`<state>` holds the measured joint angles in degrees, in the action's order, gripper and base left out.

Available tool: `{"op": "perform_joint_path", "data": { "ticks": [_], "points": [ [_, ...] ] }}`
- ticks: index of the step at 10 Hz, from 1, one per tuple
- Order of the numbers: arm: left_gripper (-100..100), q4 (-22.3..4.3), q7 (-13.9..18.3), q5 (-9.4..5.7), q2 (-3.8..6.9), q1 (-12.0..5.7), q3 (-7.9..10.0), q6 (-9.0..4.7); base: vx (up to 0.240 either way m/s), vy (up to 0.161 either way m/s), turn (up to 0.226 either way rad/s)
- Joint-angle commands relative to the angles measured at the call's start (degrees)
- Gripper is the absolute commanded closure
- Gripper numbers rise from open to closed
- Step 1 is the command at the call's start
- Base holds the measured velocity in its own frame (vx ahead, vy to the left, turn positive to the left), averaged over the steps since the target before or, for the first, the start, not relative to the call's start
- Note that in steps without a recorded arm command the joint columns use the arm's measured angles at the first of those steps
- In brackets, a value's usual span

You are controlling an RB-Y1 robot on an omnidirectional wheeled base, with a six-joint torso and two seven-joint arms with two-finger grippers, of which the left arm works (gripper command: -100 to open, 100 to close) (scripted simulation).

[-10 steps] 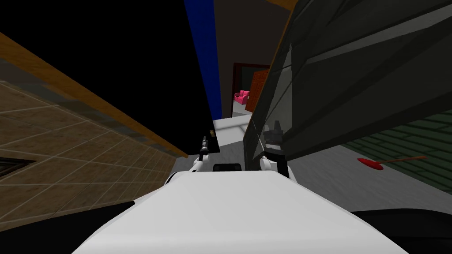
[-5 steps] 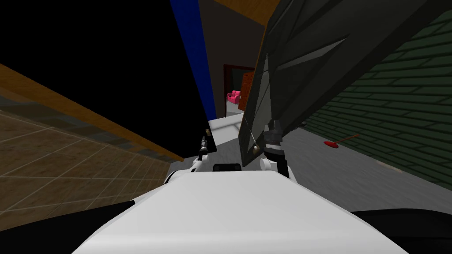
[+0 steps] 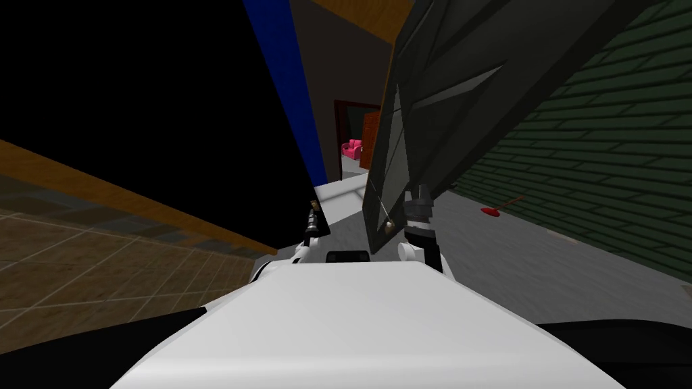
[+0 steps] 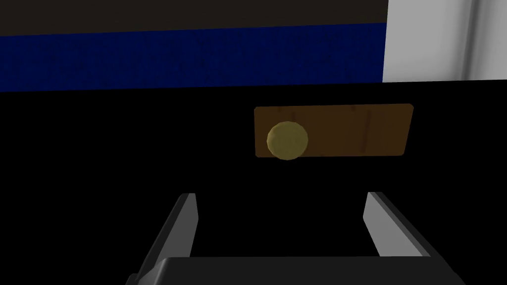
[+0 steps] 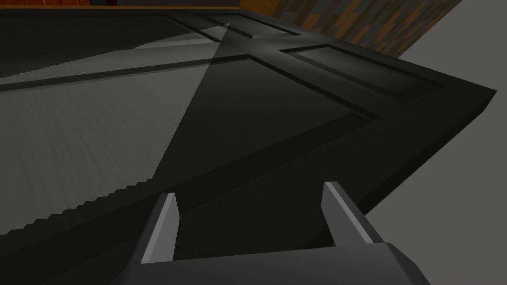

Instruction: Pull the door open

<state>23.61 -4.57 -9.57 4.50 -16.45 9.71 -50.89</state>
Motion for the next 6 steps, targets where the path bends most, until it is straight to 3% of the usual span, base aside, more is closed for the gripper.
{"op": "perform_joint_path", "data": {
  "ticks": [1, 6],
  "points": [
    [-100, 0.0, -0.2, -0.01, -0.22, 0.06, 0.03, -0.24, 0.178, 0.082, 0.064],
    [-100, -0.1, -0.5, -0.02, -1.1, 0.08, 0.1, -0.68, 0.2, 0.032, 0.092]
  ]
}}
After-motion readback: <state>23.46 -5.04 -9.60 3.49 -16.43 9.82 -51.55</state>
